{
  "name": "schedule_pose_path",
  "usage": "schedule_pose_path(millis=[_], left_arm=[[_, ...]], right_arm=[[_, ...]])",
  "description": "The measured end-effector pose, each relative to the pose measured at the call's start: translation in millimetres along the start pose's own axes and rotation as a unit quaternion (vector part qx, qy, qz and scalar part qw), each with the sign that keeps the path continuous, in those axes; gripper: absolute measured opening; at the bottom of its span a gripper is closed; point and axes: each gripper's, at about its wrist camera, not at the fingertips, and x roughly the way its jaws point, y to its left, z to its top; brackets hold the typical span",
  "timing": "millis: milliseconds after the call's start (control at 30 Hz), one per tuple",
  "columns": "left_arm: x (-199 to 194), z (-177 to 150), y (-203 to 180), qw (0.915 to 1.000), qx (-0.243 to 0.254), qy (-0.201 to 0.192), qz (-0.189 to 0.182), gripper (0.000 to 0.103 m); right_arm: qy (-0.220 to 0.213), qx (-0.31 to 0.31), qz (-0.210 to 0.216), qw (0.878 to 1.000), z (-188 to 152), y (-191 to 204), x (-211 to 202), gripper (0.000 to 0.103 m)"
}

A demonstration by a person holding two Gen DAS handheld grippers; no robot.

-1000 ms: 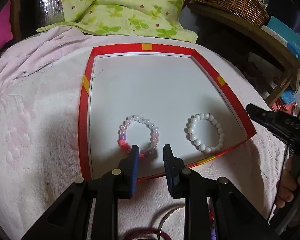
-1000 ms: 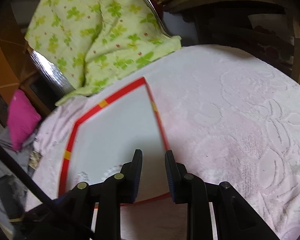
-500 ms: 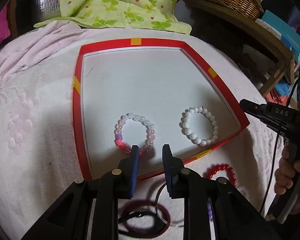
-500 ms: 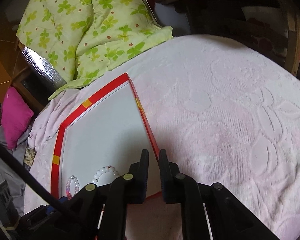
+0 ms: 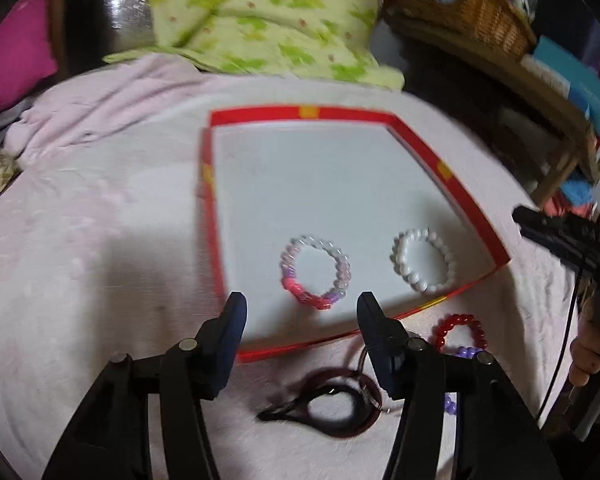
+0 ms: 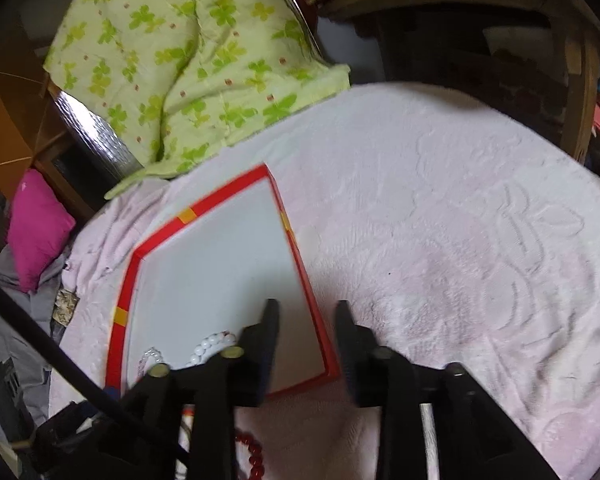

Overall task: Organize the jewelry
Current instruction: 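Withdraw both tools from the tray toward the remaining jewelry, then grasp the purple bead bracelet with the right tool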

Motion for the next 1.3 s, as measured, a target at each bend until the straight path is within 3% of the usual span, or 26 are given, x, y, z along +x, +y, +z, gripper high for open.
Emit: schedule_pose_path(millis=[67, 200, 367, 533, 633, 700, 800, 1133, 1300], left_arm=[[-17.2, -5.6, 8.3, 0.9997, -0.006, -0.020, 0.011, 0.059], [-42.8, -26.1, 19.3, 0.9987, 0.006, -0.036, 0.035, 0.059], [-51.4, -50.7, 23.9, 0.9983, 0.043, -0.019, 0.036, 0.059], [-47.6, -69.9, 15.8, 0.9941, 0.103, 0.003, 0.035, 0.059], [-46.4, -73.0, 14.2, 0.9932, 0.113, 0.008, 0.030, 0.059], [-44.5, -72.5, 16.6, 0.9935, 0.110, 0.012, 0.024, 0.059], [-39.0, -70.4, 19.9, 0.9941, 0.103, 0.019, 0.026, 0.059], [-23.5, -63.7, 9.1, 0.9918, 0.124, 0.018, 0.024, 0.059], [-12.4, -57.1, 11.5, 0.9917, 0.126, 0.021, 0.018, 0.059]], right_arm=[[-0.004, -0.004, 0.017, 1.000, -4.7, -0.6, -14.2, 0.054], [0.006, -0.031, 0.041, 0.999, -19.3, 4.2, -30.9, 0.054], [0.062, -0.048, 0.088, 0.993, -53.1, 14.6, -33.8, 0.054], [0.103, -0.090, 0.090, 0.986, -81.1, 34.3, -19.6, 0.051], [0.129, -0.112, 0.080, 0.982, -91.0, 45.3, -3.9, 0.043], [0.144, -0.126, 0.060, 0.980, -96.7, 50.8, 6.5, 0.030], [0.137, -0.148, 0.039, 0.979, -97.4, 55.9, 9.2, 0.012], [0.099, -0.119, 0.048, 0.987, -77.0, 47.1, -10.1, 0.010], [0.101, -0.099, 0.054, 0.988, -71.2, 34.6, -15.4, 0.010]])
